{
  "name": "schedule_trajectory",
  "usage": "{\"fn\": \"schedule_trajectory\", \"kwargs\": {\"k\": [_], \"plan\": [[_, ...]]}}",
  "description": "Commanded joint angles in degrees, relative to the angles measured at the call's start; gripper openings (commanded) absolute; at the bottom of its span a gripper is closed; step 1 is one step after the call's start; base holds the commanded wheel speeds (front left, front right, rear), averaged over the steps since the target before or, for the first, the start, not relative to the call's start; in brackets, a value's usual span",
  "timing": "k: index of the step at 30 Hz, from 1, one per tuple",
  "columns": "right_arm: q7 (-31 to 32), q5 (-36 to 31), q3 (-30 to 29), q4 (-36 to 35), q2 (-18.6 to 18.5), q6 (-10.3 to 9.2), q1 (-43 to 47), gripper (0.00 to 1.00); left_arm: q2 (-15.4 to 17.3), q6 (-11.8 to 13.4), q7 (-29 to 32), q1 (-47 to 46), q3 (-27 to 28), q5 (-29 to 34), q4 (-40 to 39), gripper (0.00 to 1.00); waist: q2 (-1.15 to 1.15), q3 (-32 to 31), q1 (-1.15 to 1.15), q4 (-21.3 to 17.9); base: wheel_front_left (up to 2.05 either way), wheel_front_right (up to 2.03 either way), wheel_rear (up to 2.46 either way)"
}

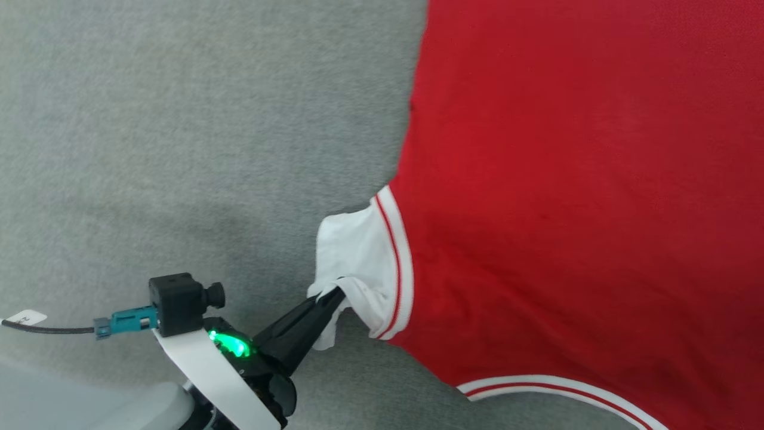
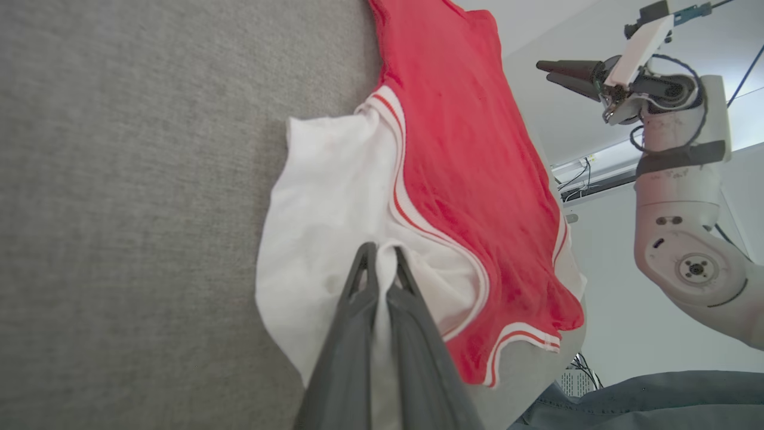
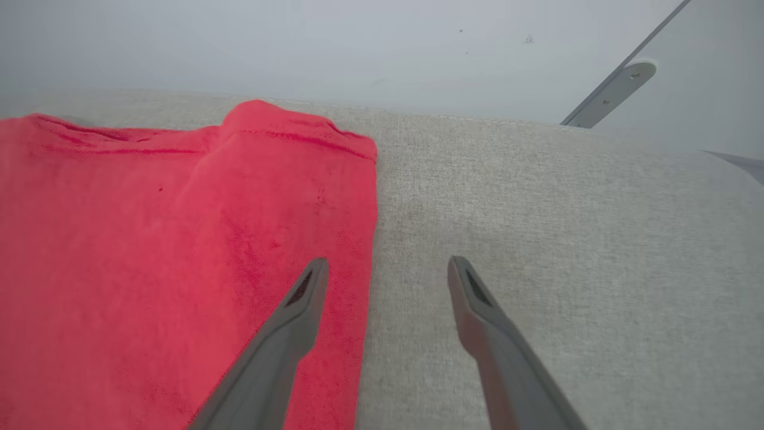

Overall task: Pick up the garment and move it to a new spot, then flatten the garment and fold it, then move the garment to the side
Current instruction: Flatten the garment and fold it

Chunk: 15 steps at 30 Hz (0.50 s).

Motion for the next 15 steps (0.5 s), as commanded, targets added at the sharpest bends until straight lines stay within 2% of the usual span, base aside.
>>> {"fn": "schedule_trajectory", "kwargs": {"k": [1, 7, 12, 15], "plan": [[0.42, -1.26, -0.07, 1.53, -0.16, -0.01, -1.58, 1.00, -0.41, 0.12, -0.08, -0.97, -0.19, 0.44, -0.42, 0.00, 0.00, 2.34, 0.00, 2.69, 0.00, 0.00, 0.00], [3.66, -7.64, -1.45, 8.62, -0.69, -0.01, -10.19, 1.00, -1.01, 0.12, -0.08, -3.11, -1.80, 1.13, -1.86, 0.00, 0.00, 5.40, 0.00, 6.03, 0.00, 0.00, 0.00], [6.82, -11.82, -1.82, 11.64, -0.48, 0.00, -12.45, 1.00, -1.39, 0.13, -0.08, -4.34, -2.41, 1.22, -2.32, 0.00, 0.00, 6.42, 0.00, 6.94, 0.00, 0.00, 0.00], [8.89, -13.07, -3.18, 13.15, 1.24, 0.00, -12.29, 1.00, -1.44, 0.13, -0.08, -4.87, -2.71, 1.14, -2.35, 0.00, 0.00, 6.69, 0.00, 7.02, 0.00, 0.00, 0.00]]}}
